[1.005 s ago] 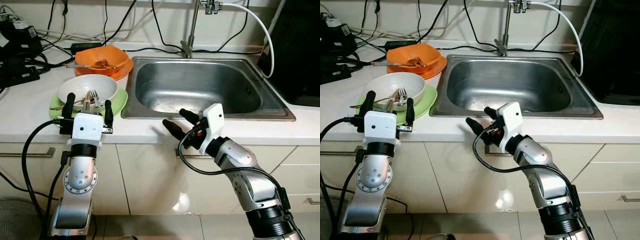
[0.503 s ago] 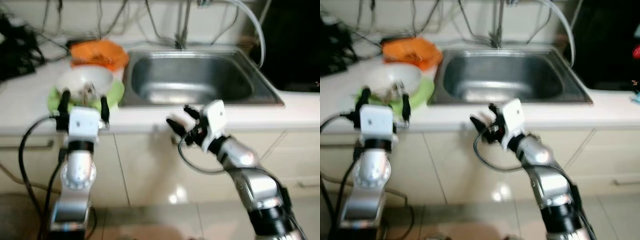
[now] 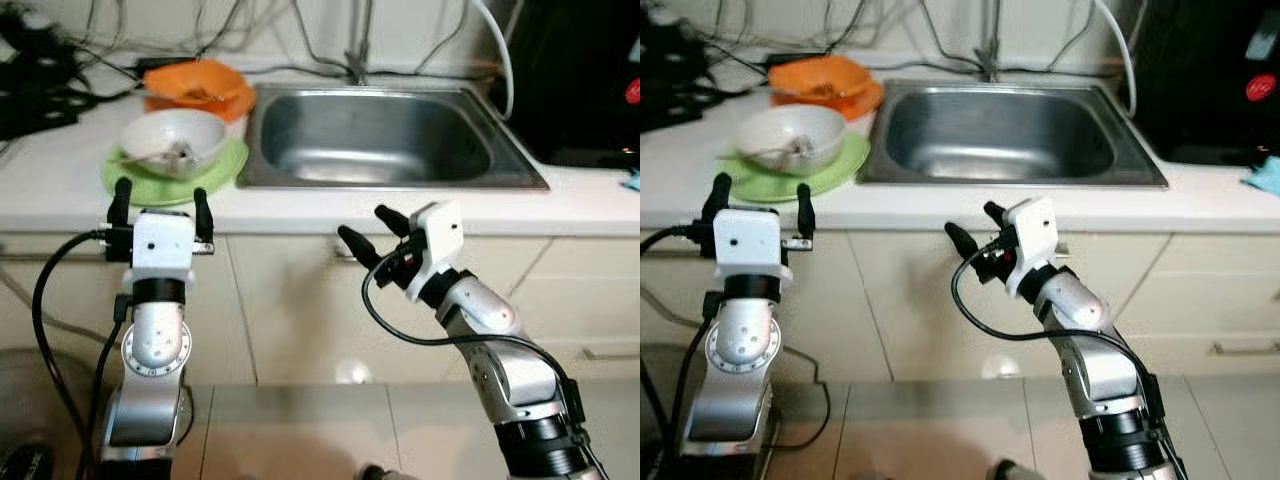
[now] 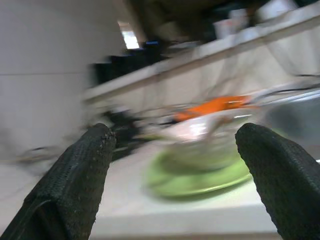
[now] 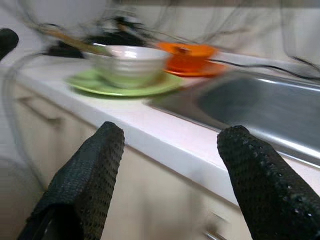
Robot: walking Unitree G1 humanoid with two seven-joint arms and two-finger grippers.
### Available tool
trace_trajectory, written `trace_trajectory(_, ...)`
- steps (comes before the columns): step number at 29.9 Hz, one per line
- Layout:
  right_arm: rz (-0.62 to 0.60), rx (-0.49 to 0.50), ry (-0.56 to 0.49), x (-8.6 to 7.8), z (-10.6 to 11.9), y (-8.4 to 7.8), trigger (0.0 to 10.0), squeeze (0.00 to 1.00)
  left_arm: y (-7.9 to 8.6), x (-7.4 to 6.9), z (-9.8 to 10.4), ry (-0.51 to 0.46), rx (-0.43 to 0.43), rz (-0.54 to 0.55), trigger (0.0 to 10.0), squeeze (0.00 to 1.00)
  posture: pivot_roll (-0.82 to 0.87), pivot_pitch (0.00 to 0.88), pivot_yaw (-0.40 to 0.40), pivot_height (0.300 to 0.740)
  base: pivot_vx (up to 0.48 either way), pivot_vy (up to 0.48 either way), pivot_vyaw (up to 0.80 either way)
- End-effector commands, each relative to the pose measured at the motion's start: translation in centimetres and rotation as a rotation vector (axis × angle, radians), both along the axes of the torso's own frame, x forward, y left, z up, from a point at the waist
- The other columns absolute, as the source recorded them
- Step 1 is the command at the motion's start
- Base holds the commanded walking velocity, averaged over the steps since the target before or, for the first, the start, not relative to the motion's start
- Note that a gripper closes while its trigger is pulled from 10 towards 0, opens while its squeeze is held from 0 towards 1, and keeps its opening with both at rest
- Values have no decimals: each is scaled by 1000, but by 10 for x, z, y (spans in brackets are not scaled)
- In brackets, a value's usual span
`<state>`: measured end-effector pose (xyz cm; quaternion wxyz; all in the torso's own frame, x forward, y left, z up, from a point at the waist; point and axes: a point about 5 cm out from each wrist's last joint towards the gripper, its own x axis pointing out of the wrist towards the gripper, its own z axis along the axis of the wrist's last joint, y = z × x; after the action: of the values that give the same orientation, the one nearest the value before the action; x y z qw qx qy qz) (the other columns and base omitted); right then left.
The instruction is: Kitchen organization
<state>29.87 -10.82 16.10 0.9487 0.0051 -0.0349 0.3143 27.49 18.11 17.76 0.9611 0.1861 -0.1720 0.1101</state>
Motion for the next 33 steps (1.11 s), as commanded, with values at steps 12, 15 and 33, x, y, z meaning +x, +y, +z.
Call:
trace_trajectory(12, -10, 27, -62, 1, 12, 0, 10000, 0, 0, -1, 14, -51, -19, -2, 10000, 0, -38, 53, 11, 740, 0, 0, 0)
trace_trajectory(15, -11, 28, -65, 1, 13, 0, 10000, 0, 0, -1, 16, -57, -25, -8, 10000, 0, -39, 52, 11, 740, 0, 0, 0)
trace_trajectory(33, -25, 34, -134, 2, 21, 1, 10000, 0, 4, 0, 46, -152, -37, 2, 10000, 0, -39, 51, 10, 740, 272, 0, 0)
